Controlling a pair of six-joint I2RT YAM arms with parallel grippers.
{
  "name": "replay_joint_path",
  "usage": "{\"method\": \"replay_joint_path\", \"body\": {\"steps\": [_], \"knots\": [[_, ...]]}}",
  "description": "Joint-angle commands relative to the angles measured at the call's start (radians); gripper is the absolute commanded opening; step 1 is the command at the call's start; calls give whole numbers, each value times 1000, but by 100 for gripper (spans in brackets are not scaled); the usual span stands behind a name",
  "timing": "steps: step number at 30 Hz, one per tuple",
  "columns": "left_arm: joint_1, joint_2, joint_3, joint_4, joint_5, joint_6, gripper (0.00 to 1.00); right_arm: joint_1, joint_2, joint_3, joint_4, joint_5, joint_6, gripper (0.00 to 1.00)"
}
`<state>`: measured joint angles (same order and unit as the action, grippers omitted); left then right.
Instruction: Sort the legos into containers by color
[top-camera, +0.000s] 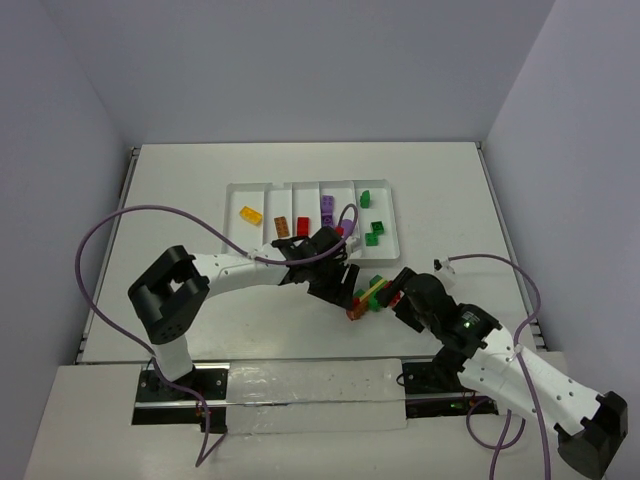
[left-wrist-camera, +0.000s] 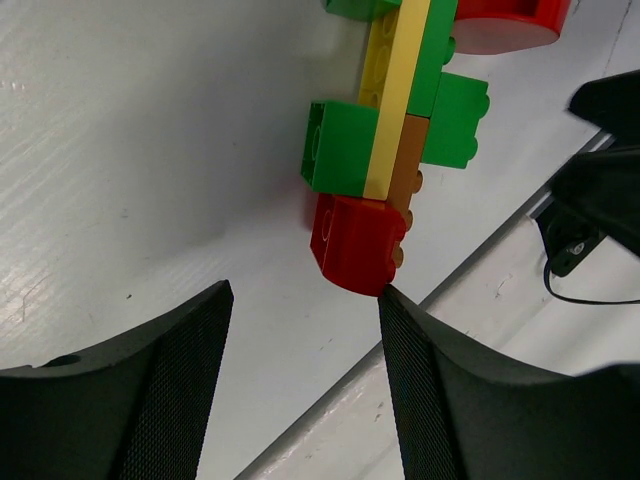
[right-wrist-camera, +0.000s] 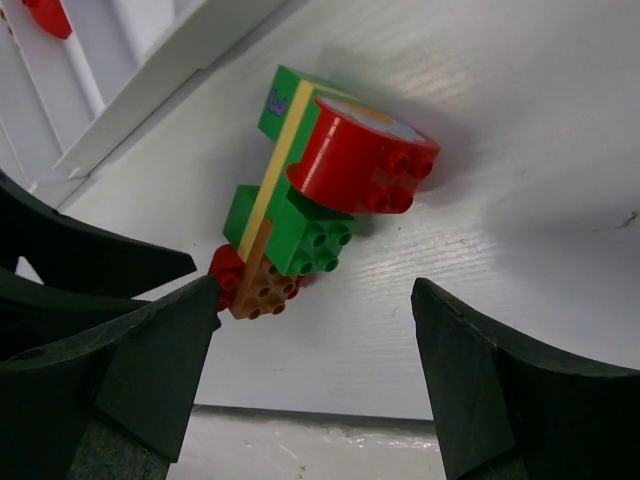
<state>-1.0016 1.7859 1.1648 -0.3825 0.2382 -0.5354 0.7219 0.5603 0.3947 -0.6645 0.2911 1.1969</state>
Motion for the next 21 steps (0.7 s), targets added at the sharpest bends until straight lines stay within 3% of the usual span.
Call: {"method": "replay_joint_path", "body": {"steps": [1,21], "knots": [[-3,1,42,48,0,23,68,-4,-36,-97,118,-78,107,83],[-4,-2,59,14,-23,15,67,-6,-145,-461,613,-60,378,79]]}}
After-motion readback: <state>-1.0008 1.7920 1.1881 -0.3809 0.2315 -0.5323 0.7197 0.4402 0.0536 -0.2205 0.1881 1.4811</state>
